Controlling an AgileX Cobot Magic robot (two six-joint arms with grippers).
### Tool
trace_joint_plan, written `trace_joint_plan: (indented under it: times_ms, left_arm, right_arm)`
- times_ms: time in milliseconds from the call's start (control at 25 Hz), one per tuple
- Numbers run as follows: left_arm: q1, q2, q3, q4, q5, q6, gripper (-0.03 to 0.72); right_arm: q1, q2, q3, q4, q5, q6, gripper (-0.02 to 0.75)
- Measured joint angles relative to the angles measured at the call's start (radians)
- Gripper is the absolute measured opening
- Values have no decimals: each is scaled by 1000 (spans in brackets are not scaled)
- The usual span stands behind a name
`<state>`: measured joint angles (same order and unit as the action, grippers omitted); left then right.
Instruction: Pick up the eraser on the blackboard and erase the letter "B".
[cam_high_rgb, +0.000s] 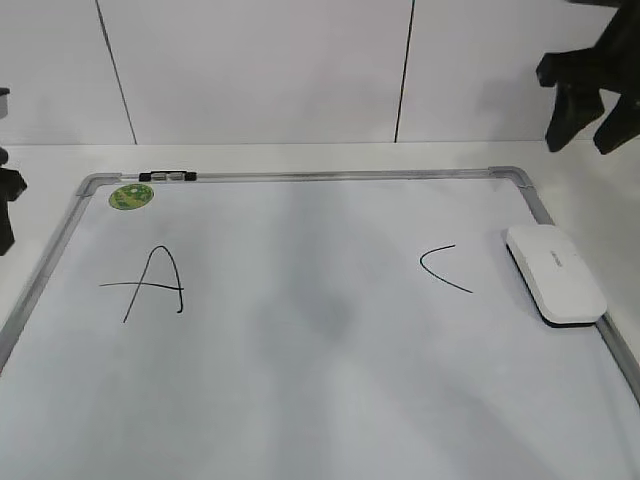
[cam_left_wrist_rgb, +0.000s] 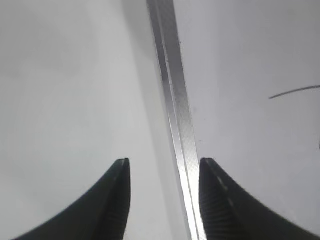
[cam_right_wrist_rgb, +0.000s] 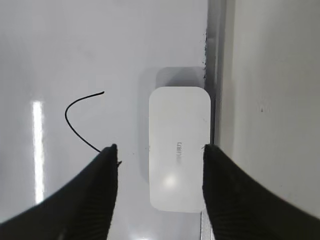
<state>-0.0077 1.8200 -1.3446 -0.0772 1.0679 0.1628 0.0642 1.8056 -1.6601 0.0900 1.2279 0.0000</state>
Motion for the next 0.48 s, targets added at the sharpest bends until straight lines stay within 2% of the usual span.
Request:
trace_joint_plan:
  times_ms: [160,320,480]
  left_arm:
    - [0,-60,-24,4,115,0,289]
    - [0,-135,-16,4,144,0,281]
    - [0,-246,46,0,145,-2,280]
  right_arm:
    - [0,-93,10,4,0,0,367]
    - [0,-233,87,8,2,0,356]
    - [0,-408,212,10,11,0,354]
